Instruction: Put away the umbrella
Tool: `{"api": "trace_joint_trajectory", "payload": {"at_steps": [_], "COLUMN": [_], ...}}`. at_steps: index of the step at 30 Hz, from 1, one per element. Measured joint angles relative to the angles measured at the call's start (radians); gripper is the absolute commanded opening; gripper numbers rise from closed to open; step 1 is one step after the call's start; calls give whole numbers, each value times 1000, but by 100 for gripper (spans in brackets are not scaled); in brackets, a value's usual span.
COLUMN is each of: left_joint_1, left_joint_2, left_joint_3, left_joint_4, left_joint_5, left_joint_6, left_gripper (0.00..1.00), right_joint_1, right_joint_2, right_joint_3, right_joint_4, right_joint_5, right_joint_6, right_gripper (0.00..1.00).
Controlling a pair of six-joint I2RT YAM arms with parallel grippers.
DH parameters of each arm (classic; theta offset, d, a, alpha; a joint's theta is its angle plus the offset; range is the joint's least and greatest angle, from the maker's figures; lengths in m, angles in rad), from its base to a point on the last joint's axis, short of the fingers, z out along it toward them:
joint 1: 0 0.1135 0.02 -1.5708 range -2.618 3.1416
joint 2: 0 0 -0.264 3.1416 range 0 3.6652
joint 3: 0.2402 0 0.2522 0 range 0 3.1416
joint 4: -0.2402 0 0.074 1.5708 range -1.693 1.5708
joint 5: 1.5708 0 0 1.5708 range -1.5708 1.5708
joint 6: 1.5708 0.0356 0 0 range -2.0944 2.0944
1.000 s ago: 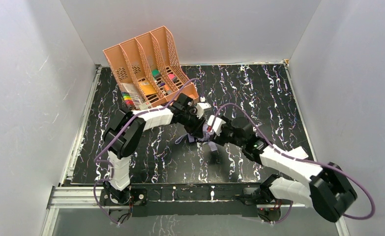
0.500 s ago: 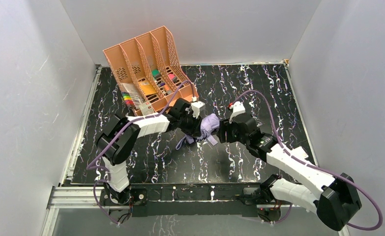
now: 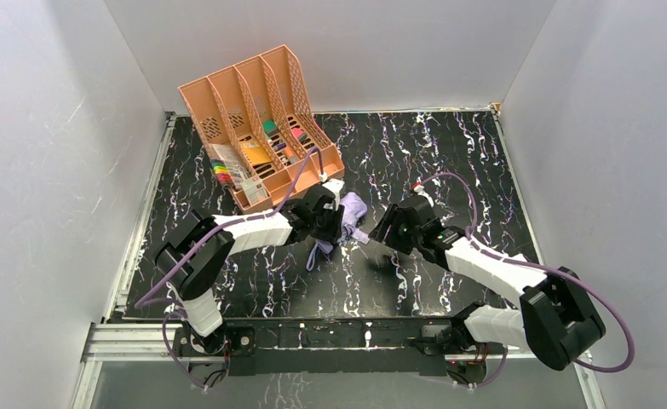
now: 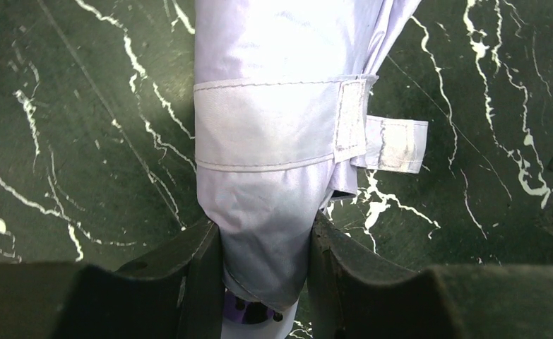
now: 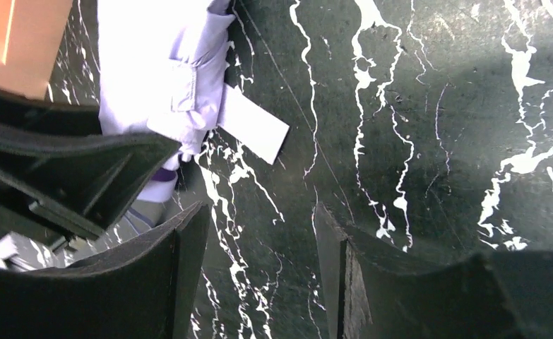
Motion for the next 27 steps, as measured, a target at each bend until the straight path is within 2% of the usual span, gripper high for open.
{"api": "trace_joint_trajectory", "payload": {"at_steps": [8, 10, 14, 27], "left_joint_1": [-52, -60, -68, -79], "left_joint_2": [-15, -15, -14, -10], "left_joint_3": [-19, -21, -21, -23], "left_joint_4": [-2, 0, 0, -4], "left_joint_5": [-138, -150, -168, -188], "left_joint_6": [-106, -119, -134, -122], "left_gripper": [0, 0, 0, 0], "right_joint_1": [-34, -35, -35, -48], "right_joint_2": [119, 145, 178, 276], "right_joint_3": [-20, -24, -31, -58], "right_joint_4": [144, 180, 216, 359], "right_joint_5": [-60, -78, -84, -88], "right_joint_6": [137, 163, 212, 313], "right_gripper": [66, 65, 55, 55]}}
